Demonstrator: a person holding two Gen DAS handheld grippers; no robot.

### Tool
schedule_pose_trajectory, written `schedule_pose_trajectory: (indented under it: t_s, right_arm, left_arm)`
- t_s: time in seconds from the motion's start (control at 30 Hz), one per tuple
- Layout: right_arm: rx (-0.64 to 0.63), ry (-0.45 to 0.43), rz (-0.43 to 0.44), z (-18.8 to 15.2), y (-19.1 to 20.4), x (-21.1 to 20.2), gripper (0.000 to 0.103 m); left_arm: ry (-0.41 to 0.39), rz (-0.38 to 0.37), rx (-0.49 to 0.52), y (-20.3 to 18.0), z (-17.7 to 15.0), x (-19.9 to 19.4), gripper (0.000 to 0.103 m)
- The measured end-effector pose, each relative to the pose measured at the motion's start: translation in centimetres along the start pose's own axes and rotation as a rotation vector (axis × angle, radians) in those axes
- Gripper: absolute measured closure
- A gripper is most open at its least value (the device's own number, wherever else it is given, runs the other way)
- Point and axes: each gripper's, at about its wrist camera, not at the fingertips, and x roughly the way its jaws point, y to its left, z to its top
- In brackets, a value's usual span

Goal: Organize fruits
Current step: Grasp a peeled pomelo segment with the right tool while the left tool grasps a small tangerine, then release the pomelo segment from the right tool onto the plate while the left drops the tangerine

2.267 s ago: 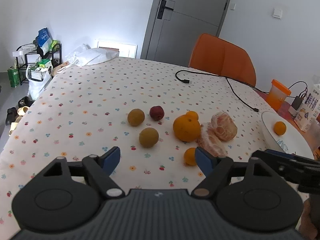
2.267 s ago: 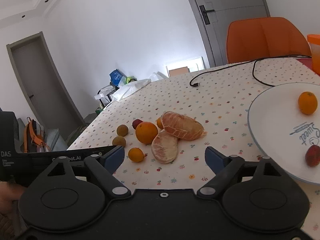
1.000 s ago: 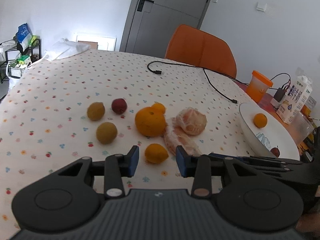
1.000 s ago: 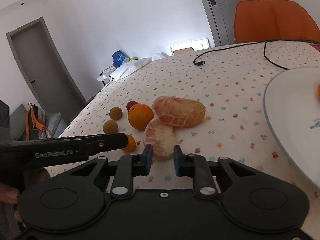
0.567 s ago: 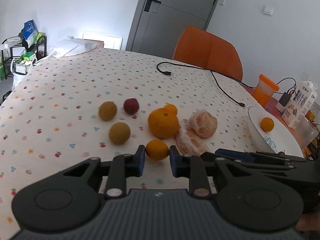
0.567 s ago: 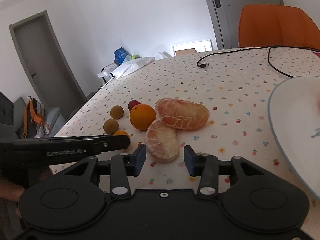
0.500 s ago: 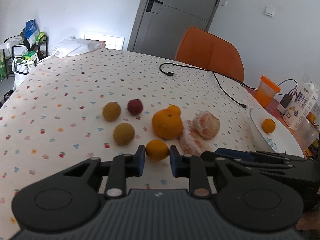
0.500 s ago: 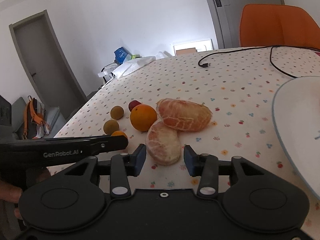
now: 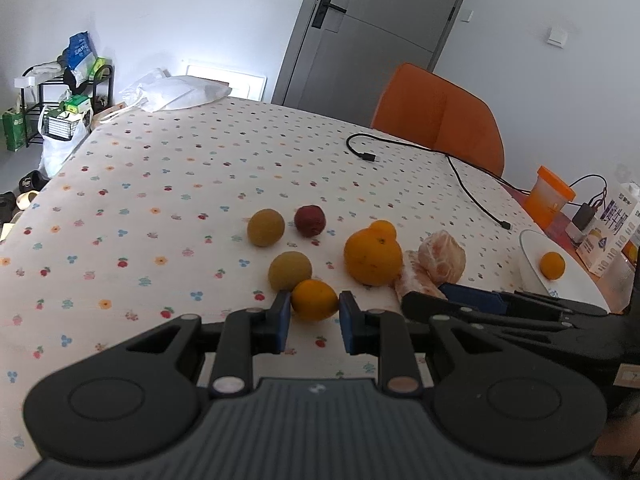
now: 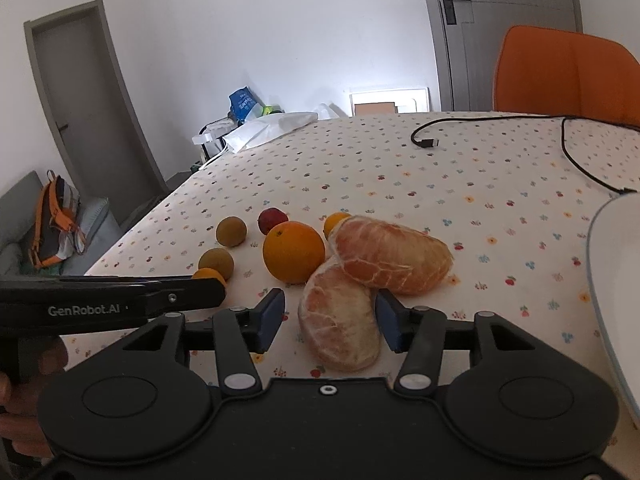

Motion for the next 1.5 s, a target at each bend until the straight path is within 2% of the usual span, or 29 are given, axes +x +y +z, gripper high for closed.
schedule_pose_trajectory:
  t_s: [0.03,0.13,0.8,1.5]
  right_arm:
    - [-0.009,-0.002,-0.014,0.0,0.1,0.0,0.064]
    - [0.000,-0.007,-0.016,0.0,-0.2,-0.2,0.065]
    - [0.058,-0.106,0.050,0.2,-0.9,-4.9,0.067]
    - [0.090,-0.184,0.036,-0.5,-2.8,-9.2,0.067]
  left_arm:
    - [-0.001,0.002,0.000,0.0,0.0,0.0,0.079]
    - [-0.004,0.008,0.003,-0.1,0.0,-0.2,0.079]
    - [-0.044,0.000,0.075,-3.3,0.2,-2.1,0.079]
    - [-0.056,-0.030,0.151,-7.5,-0.1,-2.5,0.079]
